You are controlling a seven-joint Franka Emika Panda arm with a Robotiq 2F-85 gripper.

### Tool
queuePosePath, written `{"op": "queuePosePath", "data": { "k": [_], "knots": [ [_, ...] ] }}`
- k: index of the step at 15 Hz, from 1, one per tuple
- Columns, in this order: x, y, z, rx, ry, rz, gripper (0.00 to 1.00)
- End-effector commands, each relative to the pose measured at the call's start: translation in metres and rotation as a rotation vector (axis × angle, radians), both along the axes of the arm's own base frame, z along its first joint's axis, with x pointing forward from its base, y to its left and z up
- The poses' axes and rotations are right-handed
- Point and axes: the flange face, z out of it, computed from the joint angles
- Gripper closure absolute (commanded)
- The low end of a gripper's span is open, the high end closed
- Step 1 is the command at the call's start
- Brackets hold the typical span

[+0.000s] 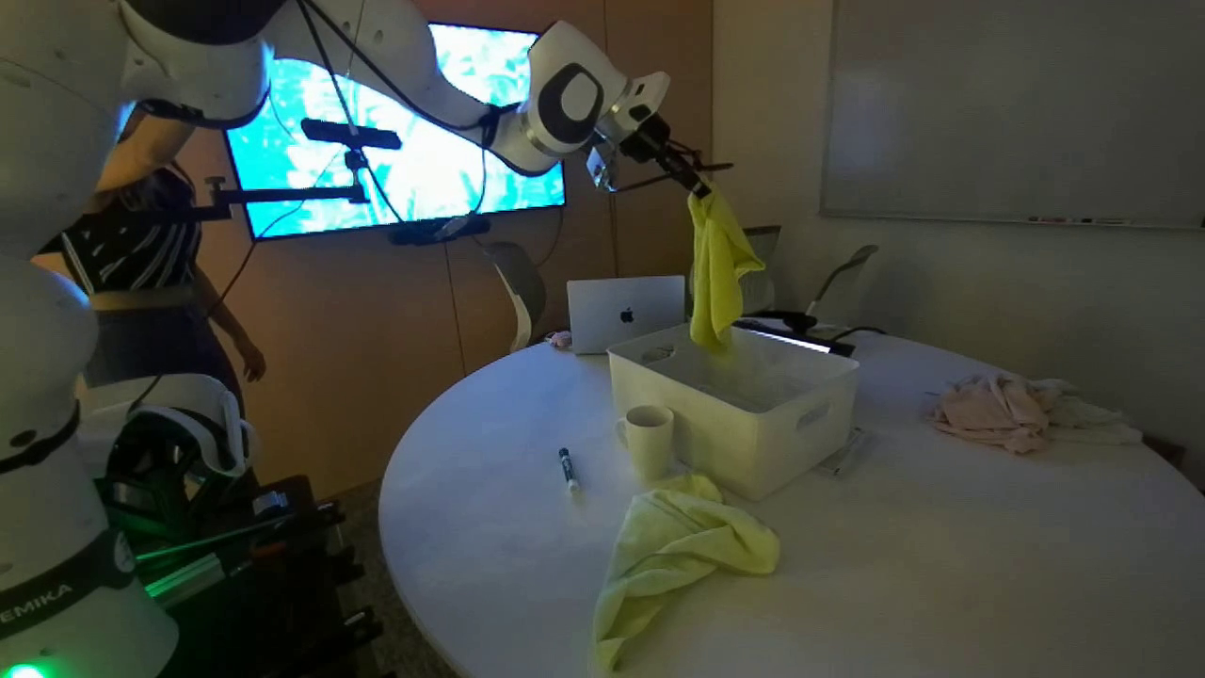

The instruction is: Pick up the yellow towel put it in the basket, pick up a black masking tape put it in the cup, pick up the light yellow towel put it in the basket, pick up the marker put it in the cup, pick up the white-brown towel put it in the basket and pick up the object put it in the cup

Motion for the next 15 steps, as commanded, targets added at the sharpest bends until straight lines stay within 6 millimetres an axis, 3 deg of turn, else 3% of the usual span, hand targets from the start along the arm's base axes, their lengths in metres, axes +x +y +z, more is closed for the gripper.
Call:
{"op": "queuePosePath", "data": {
  "k": [1, 5, 9, 15],
  "knots": [
    [0.029, -0.003, -0.001, -0.013, 0.038, -0.036, 0.59],
    [0.042, -0.015, -0.012, -0.025, 0.116, -0.051, 0.30],
    [0.035, -0.030, -0.012, -0.037, 0.203, -0.069, 0.01],
    [-0.008, -0.053, -0.023, -0.032, 0.344, -0.077, 0.00]
  ]
}}
